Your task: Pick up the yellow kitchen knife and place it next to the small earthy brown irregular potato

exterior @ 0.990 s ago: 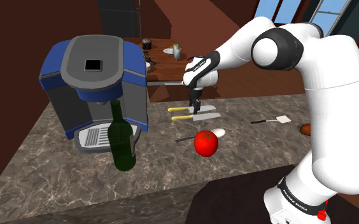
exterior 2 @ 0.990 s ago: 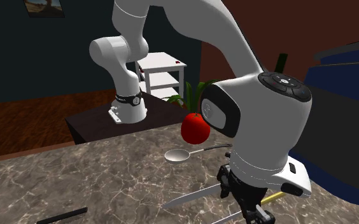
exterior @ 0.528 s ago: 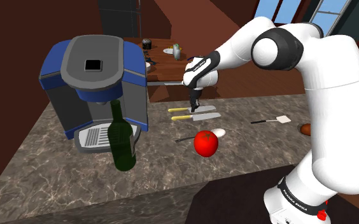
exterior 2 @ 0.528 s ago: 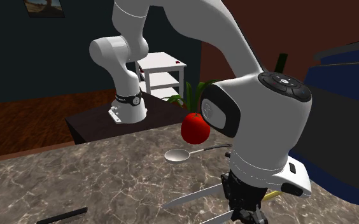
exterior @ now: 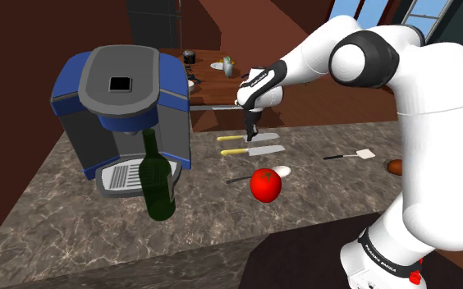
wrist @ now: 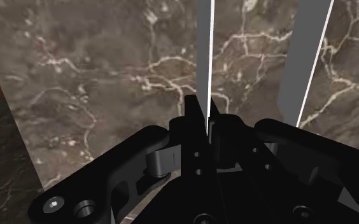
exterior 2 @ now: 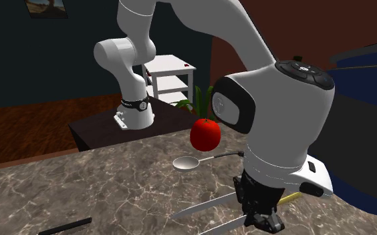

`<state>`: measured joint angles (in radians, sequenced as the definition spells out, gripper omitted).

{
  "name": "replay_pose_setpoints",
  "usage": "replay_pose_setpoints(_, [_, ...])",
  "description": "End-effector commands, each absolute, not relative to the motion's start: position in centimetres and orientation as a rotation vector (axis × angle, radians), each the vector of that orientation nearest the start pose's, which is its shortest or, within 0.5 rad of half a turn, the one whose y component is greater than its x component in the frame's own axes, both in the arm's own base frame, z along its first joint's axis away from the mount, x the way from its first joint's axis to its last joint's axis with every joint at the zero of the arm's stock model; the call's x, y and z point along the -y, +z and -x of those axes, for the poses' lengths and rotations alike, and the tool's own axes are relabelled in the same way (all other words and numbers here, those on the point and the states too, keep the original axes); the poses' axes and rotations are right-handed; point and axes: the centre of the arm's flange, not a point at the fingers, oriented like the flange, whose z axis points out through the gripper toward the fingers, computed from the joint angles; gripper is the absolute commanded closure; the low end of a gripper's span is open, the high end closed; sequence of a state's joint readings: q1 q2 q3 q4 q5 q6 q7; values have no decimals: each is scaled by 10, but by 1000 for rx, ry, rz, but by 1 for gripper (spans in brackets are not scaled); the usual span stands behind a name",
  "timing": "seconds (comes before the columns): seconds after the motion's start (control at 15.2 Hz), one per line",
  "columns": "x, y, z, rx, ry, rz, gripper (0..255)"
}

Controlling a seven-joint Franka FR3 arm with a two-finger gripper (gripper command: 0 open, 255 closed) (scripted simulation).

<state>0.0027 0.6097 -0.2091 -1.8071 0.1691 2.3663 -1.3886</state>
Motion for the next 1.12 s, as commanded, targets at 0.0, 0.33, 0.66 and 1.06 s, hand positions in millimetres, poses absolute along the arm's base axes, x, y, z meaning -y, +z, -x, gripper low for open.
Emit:
replay_pose_setpoints(0.0, [123,218,-637,1623,40,2665,255])
replay_pose_setpoints(0.33, [123,245,-637,1623,40,2665,255])
replay_pose_setpoints(0.66, [123,271,-637,1623,40,2665,255])
replay_pose_setpoints(1.06, [123,303,-637,1623,40,2665,255])
